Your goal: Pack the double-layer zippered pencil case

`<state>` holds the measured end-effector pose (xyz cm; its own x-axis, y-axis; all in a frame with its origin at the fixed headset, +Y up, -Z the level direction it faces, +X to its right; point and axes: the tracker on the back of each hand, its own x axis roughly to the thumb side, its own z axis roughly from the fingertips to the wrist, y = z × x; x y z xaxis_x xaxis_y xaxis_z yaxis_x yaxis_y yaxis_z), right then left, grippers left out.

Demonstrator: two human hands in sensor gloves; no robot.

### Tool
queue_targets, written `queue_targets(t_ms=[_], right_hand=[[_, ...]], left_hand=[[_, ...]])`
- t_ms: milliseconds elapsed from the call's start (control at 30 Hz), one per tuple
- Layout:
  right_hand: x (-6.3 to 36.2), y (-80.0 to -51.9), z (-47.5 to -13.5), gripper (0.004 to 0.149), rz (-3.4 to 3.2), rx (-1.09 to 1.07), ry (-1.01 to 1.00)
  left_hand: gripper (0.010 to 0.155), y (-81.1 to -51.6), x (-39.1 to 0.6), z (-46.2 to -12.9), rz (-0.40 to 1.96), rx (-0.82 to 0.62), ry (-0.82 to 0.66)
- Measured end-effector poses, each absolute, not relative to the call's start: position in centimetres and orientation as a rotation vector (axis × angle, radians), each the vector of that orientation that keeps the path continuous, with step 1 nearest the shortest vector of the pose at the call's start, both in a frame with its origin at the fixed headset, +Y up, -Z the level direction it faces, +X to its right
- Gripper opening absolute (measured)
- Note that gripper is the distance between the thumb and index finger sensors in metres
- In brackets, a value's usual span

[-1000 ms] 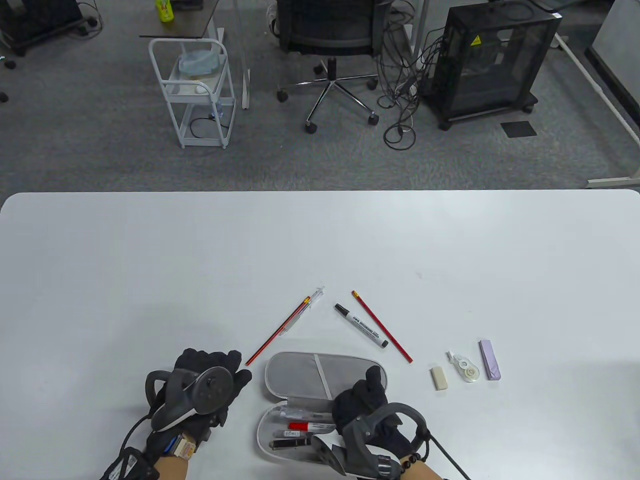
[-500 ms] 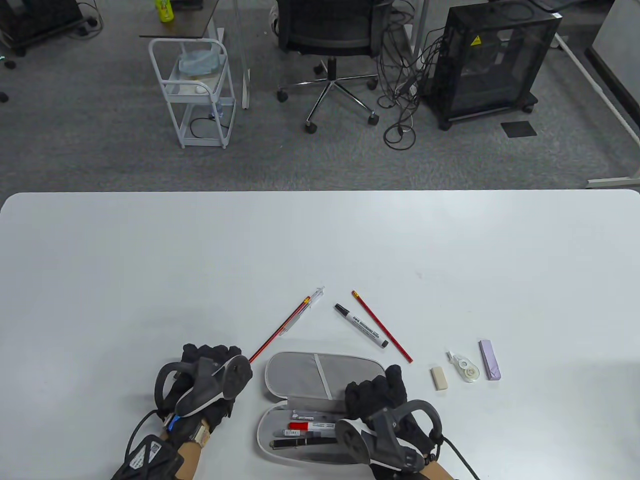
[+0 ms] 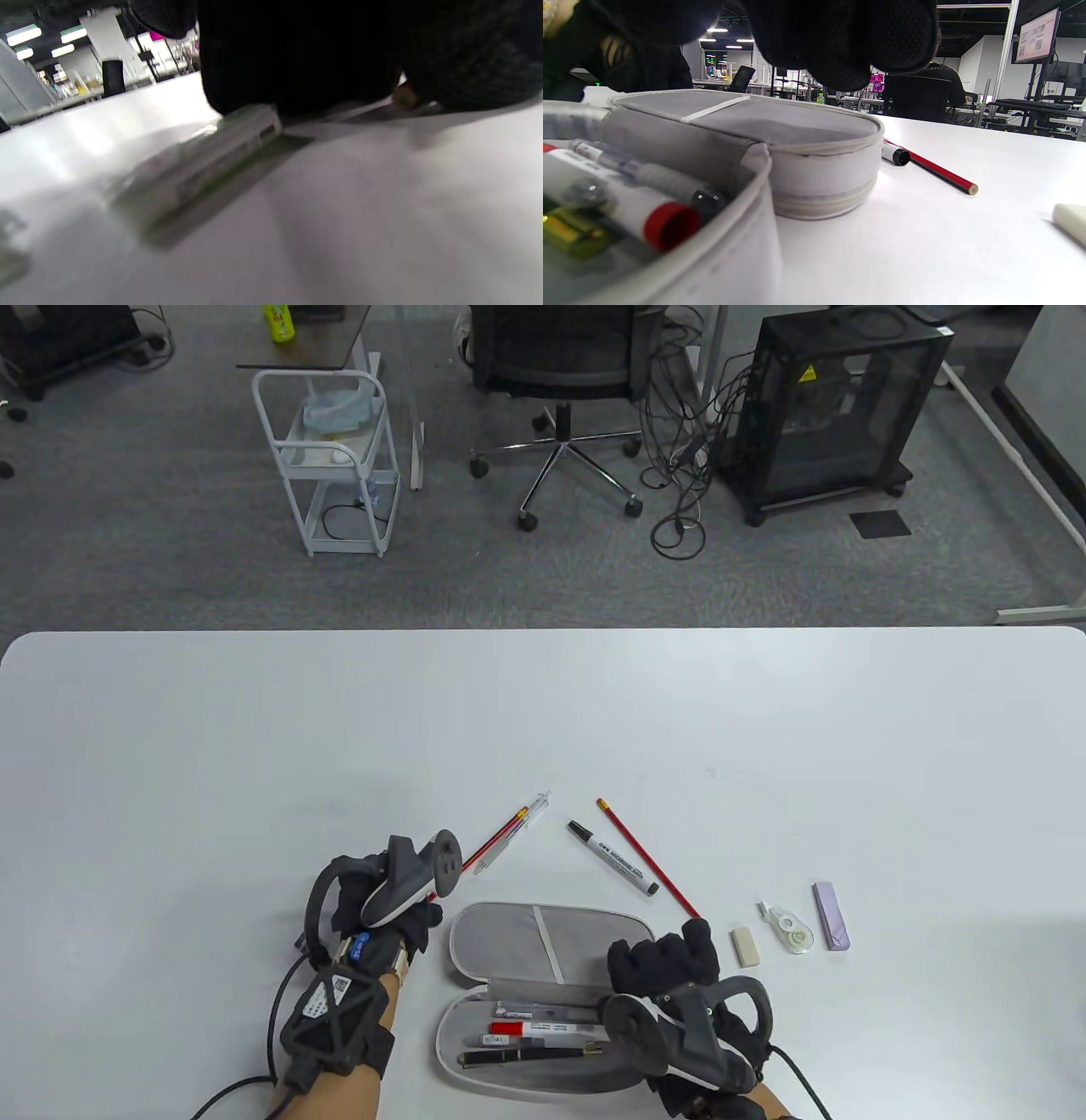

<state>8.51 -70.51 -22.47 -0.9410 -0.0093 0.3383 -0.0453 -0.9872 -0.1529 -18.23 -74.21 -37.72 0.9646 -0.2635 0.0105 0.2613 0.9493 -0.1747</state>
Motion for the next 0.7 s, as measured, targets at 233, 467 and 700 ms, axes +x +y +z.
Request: queue_targets(t_ms=[233,467,700], right_hand=[[8.4,-70.2,-22.2,0.064,3.016,0.562,-0.306],[9.6,-69.8,-22.7,0.064,2.983,0.506,-0.342],[14.4,-69.3,-24.7,0.064,2.901,0.219,-0.353]], left_hand=[[0.041,-74.5,-18.5,-39.0,-0.194,-0.28,-0.002],[0.041,-73.8,-19.5,-37.6,-0.126,-0.138,-0.053],[0.042,-67.4,-18.2,-31.4,-0.114,0.186,-0.496]])
